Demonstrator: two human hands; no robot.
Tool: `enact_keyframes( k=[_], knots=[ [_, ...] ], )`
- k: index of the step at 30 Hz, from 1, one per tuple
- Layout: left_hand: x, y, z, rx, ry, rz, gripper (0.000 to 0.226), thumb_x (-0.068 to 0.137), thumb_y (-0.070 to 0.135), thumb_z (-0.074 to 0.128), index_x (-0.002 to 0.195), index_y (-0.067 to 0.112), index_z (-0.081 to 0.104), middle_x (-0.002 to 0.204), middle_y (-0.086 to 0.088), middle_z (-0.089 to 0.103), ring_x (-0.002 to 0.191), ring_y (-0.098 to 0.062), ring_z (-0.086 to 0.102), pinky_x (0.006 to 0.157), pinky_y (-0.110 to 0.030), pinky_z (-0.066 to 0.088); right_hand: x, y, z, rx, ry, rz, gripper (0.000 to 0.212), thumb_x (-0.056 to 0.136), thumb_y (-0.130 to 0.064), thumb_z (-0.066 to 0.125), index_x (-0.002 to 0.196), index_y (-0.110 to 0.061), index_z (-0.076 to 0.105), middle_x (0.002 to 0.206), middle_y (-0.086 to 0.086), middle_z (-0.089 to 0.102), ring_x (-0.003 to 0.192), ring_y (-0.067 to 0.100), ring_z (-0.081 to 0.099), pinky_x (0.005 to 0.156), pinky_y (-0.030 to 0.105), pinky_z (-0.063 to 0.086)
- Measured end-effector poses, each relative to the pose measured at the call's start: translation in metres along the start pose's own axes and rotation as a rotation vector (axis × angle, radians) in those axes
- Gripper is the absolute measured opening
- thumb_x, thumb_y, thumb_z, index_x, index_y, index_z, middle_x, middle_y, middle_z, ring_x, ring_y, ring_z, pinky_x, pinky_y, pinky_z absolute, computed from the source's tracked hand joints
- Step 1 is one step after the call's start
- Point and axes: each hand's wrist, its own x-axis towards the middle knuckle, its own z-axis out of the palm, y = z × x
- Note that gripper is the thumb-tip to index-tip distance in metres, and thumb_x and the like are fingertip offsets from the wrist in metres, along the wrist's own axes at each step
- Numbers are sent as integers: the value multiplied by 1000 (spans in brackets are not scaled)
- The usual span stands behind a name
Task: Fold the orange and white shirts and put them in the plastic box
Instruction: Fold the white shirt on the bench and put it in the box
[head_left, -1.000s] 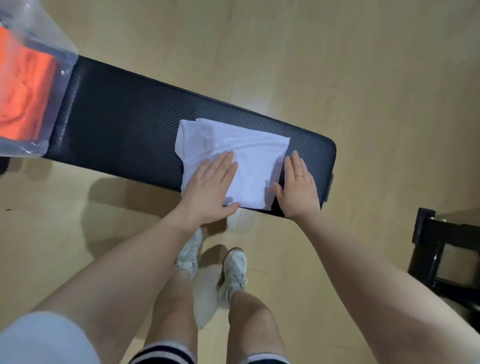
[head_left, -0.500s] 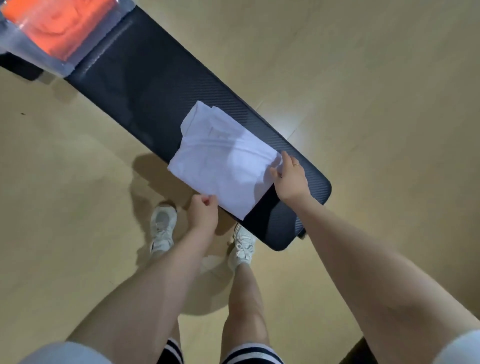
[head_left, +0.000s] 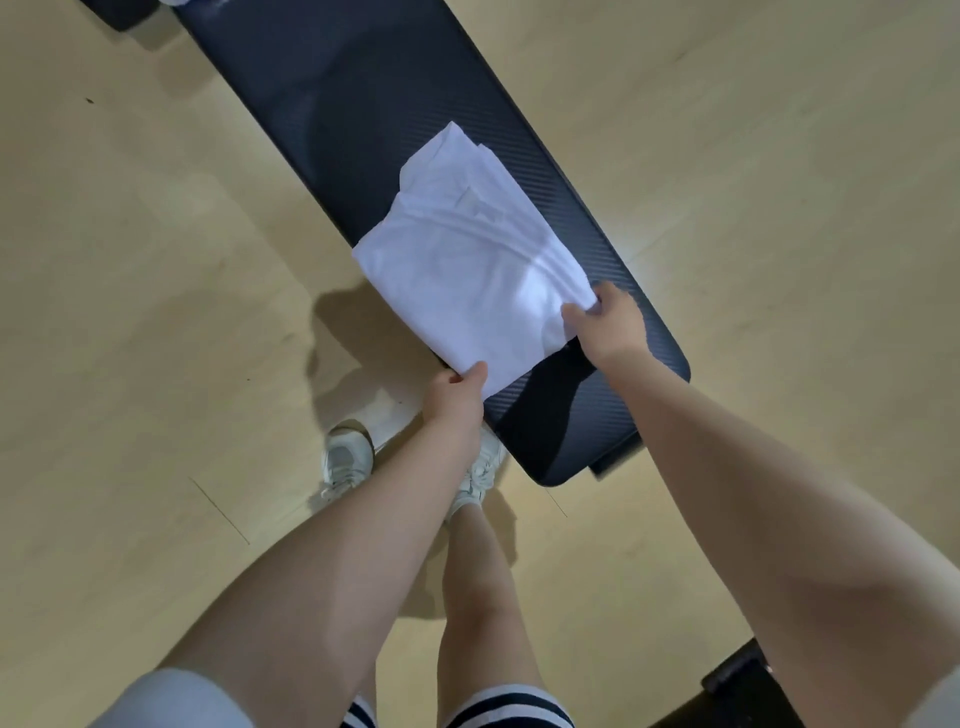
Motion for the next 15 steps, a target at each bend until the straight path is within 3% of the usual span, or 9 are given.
enact_keyframes(
  k=[2, 5, 10, 13, 15],
  knots=[
    [-7, 2, 3, -51, -27, -50, 24, 91, 25, 52, 109, 9, 57, 90, -1, 61, 69, -14, 54, 55, -21, 42, -10, 2, -5, 196, -4, 53, 12, 83, -20, 54, 82, -11, 45, 73, -1, 46, 65, 16, 45, 58, 26, 35],
    [-21, 4, 0, -151, -34, -117, 28, 91, 22, 52, 115, 8, 55, 108, -7, 63, 84, -17, 61, 60, -20, 49, -25, 7, -17, 419, -33, 156, 22, 81, -16, 59, 73, -15, 39, 72, 2, 47, 67, 21, 46, 63, 33, 41],
    [-48, 3, -18, -158, 54, -71, 30, 88, 19, 58, 114, 7, 52, 86, -6, 60, 58, -11, 56, 51, -20, 50, -54, 9, -34, 580, -30, 287, 15, 85, -17, 62, 87, -10, 48, 71, 4, 53, 58, 14, 50, 51, 20, 44],
    [-59, 12, -26, -130, 116, -4, 17, 90, 14, 53, 105, 15, 45, 80, -6, 57, 54, -13, 51, 49, -21, 42, -64, -7, -40, 612, -20, 252, 15, 86, -13, 59, 83, -12, 45, 68, 5, 51, 53, 14, 47, 46, 22, 40],
    [-64, 25, -31, -106, 36, 18, 7, 93, 14, 49, 96, 19, 52, 80, -6, 59, 56, -13, 52, 53, -22, 41, -65, -24, -43, 646, 9, 220, 16, 86, -10, 56, 93, -12, 42, 71, 5, 51, 53, 15, 48, 47, 24, 39]
  ],
)
